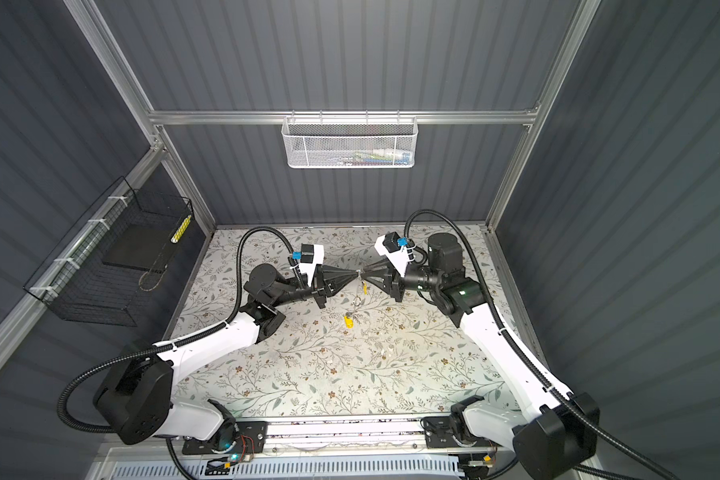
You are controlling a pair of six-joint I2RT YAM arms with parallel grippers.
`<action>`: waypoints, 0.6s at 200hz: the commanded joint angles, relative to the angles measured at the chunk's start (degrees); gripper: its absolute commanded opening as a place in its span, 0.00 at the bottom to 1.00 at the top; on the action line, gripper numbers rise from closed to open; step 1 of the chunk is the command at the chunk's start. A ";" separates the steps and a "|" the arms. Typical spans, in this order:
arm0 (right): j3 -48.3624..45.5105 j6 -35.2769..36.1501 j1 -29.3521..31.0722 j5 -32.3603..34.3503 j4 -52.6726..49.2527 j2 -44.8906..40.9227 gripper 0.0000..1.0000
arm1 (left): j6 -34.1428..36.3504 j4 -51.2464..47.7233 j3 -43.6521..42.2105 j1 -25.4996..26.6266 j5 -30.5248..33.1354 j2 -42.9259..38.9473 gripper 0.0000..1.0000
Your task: Put the keys on the keyring
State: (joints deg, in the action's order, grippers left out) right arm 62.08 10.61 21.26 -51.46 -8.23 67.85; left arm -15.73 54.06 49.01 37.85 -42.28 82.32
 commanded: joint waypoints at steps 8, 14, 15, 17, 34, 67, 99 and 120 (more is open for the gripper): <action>1.80 -0.06 -0.26 -2.48 0.76 0.52 0.17 | -0.62 3.05 0.18 0.38 -1.46 0.47 0.00; 1.81 -0.06 -0.28 -2.94 0.78 0.73 0.15 | -0.75 3.15 0.20 0.39 -1.43 0.49 0.00; 1.81 -0.06 -0.27 -2.99 0.77 0.76 0.14 | -0.73 3.19 0.16 0.39 -1.41 0.48 0.00; 1.81 -0.06 -0.30 -3.09 0.76 0.78 0.14 | -0.76 3.23 0.19 0.39 -1.40 0.47 0.00; 1.89 -0.23 -0.25 -3.96 0.80 1.20 0.12 | -0.87 3.49 0.20 0.39 -1.31 0.65 0.00; 2.16 -0.36 -0.20 -6.47 0.78 2.12 0.10 | -1.22 4.32 0.24 0.39 -1.16 1.02 0.00; 2.38 0.22 -0.22 -6.77 0.61 2.48 0.00 | -1.74 4.52 0.56 0.39 -1.14 1.41 0.00; 2.68 1.10 -0.19 -6.35 -0.19 2.39 0.00 | -1.77 4.24 0.52 0.39 -1.14 1.35 0.00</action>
State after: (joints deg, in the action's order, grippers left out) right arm 62.85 10.81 20.93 -56.75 -7.84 69.97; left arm -17.02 55.79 49.01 37.78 -42.26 83.15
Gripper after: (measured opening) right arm 0.050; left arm 0.042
